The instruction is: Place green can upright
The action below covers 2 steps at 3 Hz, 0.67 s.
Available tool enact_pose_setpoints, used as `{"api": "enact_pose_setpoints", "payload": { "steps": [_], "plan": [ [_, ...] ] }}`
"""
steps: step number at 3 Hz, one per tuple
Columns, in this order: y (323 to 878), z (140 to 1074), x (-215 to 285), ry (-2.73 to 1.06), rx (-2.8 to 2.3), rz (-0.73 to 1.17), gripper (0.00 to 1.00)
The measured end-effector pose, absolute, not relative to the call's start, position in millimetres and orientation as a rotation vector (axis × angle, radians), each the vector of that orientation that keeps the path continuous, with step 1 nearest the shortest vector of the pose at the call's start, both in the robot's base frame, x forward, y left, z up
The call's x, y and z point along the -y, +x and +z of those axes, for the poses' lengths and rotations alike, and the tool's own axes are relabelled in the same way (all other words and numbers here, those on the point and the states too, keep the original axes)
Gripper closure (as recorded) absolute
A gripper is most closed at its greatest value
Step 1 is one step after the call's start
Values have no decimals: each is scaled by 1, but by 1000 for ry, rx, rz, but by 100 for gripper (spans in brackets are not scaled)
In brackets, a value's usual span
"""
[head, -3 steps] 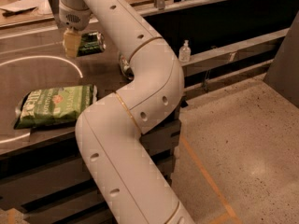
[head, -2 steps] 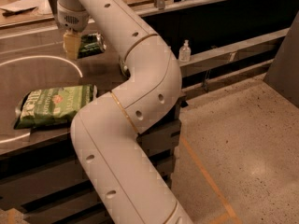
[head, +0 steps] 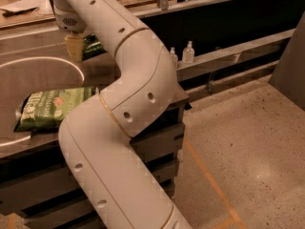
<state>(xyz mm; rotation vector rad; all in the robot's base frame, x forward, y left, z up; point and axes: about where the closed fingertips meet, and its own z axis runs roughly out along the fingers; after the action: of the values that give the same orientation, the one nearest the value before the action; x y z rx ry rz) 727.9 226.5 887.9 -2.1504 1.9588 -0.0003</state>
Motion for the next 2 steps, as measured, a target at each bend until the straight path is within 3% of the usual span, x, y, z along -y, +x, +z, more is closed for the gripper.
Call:
{"api": "enact_pose_setpoints", "payload": {
  "steps": [2],
  "plan": [
    [736,892,-198,-2157,-2061,-247,100]
  ]
}}
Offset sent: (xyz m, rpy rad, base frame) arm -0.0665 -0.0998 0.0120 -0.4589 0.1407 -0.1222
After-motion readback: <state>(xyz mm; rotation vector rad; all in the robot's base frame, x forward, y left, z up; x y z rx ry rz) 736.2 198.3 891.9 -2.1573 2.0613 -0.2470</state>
